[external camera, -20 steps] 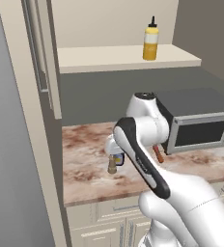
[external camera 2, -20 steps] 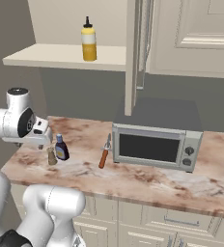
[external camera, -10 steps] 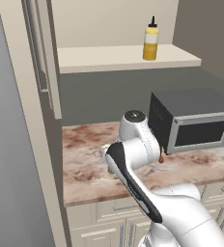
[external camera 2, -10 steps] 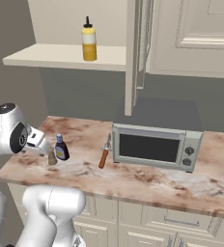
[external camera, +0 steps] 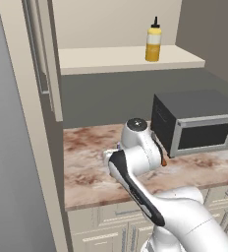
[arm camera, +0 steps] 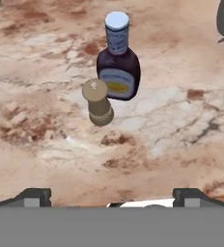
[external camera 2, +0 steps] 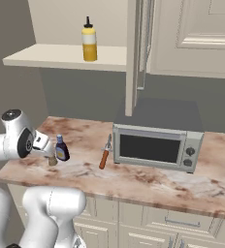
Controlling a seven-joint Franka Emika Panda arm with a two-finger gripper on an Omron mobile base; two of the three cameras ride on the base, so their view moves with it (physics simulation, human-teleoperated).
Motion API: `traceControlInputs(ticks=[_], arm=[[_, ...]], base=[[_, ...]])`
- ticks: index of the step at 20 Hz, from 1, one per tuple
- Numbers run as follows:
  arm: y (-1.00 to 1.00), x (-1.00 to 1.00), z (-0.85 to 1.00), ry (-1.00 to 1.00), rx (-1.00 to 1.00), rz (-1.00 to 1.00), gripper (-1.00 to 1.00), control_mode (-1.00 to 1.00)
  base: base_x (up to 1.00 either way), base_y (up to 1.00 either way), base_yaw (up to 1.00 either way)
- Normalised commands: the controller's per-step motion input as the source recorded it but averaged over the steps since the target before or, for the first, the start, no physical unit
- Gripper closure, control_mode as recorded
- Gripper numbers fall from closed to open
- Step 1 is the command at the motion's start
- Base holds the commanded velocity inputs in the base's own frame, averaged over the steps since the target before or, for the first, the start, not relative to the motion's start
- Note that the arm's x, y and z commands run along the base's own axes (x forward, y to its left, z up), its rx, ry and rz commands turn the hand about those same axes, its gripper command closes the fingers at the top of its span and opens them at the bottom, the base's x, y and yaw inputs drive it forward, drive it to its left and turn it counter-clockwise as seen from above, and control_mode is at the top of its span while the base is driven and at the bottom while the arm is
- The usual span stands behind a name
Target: There are various items on the counter. Only move the condiments/shakers into the cabinet.
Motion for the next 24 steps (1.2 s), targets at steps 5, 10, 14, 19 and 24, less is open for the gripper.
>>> traceControlInputs(ticks=[5,10,14,19,24], arm=[[0.0,0.25,-0.01,0.0,0.0,0.0,-1.0,-1.0],[0.0,0.21,-0.08,0.0,0.0,0.0,-1.0,-1.0],[0.0,0.18,-0.13,0.0,0.0,0.0,-1.0,-1.0],[0.0,0.16,-0.22,0.0,0.0,0.0,-1.0,-1.0],[0.03,0.11,-0.24,0.0,0.0,0.0,-1.0,-1.0]], base=[[0.0,0.0,0.0],[0.0,0.0,0.0],[0.0,0.0,0.0],[0.0,0.0,0.0],[0.0,0.0,0.0]])
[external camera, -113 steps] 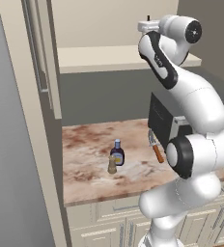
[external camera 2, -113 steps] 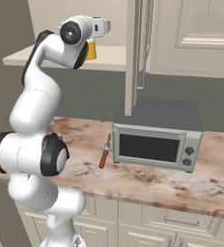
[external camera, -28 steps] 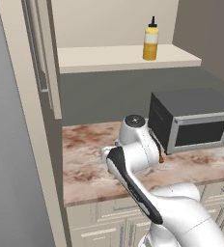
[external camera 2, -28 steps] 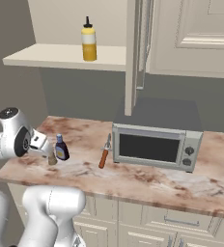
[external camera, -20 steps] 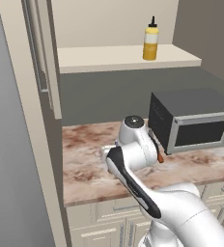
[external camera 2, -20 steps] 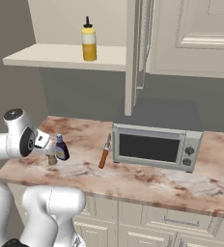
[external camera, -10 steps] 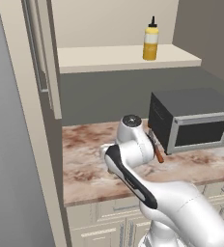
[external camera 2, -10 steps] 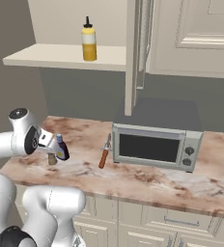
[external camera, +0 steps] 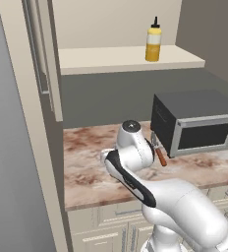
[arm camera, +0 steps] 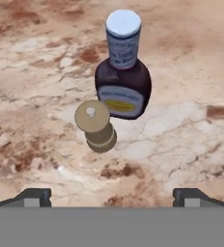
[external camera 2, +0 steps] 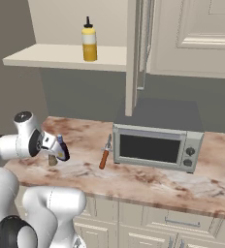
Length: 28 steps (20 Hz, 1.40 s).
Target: There are various items on the counter. Only move the condiments/shakers into the cabinet.
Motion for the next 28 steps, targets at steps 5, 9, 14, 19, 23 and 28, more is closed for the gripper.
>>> traceControlInputs(ticks=[5,9,14,19,23,28], arm=[[0.09,0.08,-0.19,0.0,0.0,0.0,-1.0,-1.0],[0.15,0.14,-0.11,0.0,0.0,0.0,-1.0,-1.0],[0.04,0.19,-0.13,-0.04,0.0,0.0,-1.0,-1.0],[0.0,0.17,-0.09,-0.05,0.0,0.0,-1.0,-1.0],[0.0,0.15,-0.07,-0.02,0.0,0.0,-1.0,-1.0],[0.0,0.08,-0.04,-0.02,0.0,0.0,-1.0,-1.0]], base=[[0.0,0.0,0.0],[0.0,0.0,0.0],[0.0,0.0,0.0],[0.0,0.0,0.0],[0.0,0.0,0.0],[0.0,0.0,0.0]])
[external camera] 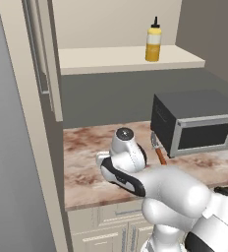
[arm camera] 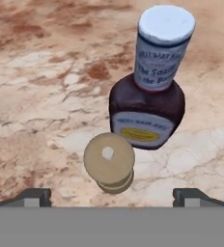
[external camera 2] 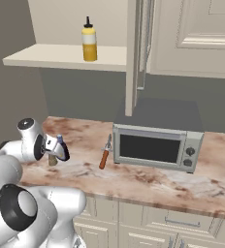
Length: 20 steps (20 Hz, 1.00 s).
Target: There are various items on the counter. Only move the condiments/shakers into the cabinet.
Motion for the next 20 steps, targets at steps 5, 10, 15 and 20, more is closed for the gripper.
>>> traceControlInputs(ticks=[5,10,15,20], arm=[[0.0,0.09,-0.03,-0.03,0.0,0.0,-1.0,-1.0],[0.0,0.09,-0.06,-0.03,0.0,0.0,-1.0,-1.0],[0.0,0.12,-0.11,-0.02,0.0,0.0,-1.0,-1.0],[0.0,0.16,-0.08,-0.03,-0.01,0.0,-1.0,-1.0]], base=[[0.0,0.0,0.0],[0.0,0.0,0.0],[0.0,0.0,0.0],[0.0,0.0,0.0]])
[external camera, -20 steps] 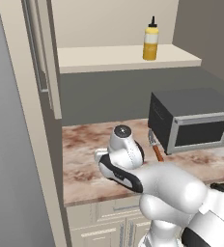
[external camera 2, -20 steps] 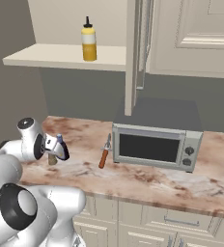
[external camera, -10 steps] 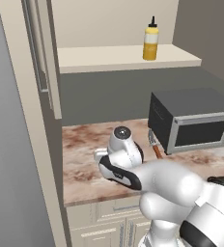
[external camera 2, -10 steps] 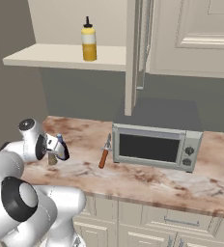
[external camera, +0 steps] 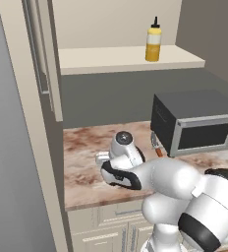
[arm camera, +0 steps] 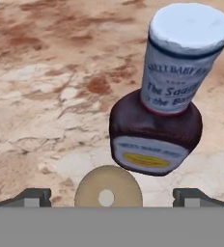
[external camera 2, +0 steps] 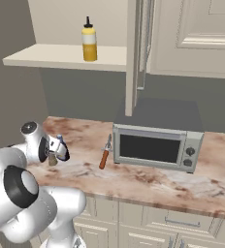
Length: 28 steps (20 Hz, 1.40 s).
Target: There are various items on the counter. Only move the condiments/shakers into the cabinet.
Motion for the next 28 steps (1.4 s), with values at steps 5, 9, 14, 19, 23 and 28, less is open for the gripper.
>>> traceControlInputs(ticks=[5,9,14,19,23,28], arm=[[0.0,0.14,-0.05,-0.01,0.0,0.0,-1.0,-1.0],[0.0,0.08,-0.03,0.0,0.0,0.0,-1.0,-1.0],[0.01,0.0,0.0,0.0,0.0,0.0,1.0,-1.0],[0.0,0.0,0.0,0.0,0.0,0.0,1.0,-1.0],[0.0,-0.3,0.14,-0.18,0.0,0.0,1.0,-1.0],[0.0,-0.57,0.92,-0.33,0.0,0.0,1.0,-1.0]], base=[[0.0,0.0,0.0],[0.0,0.0,0.0],[0.0,0.0,0.0],[0.0,0.0,0.0],[0.0,0.0,0.0],[0.0,0.0,0.0]])
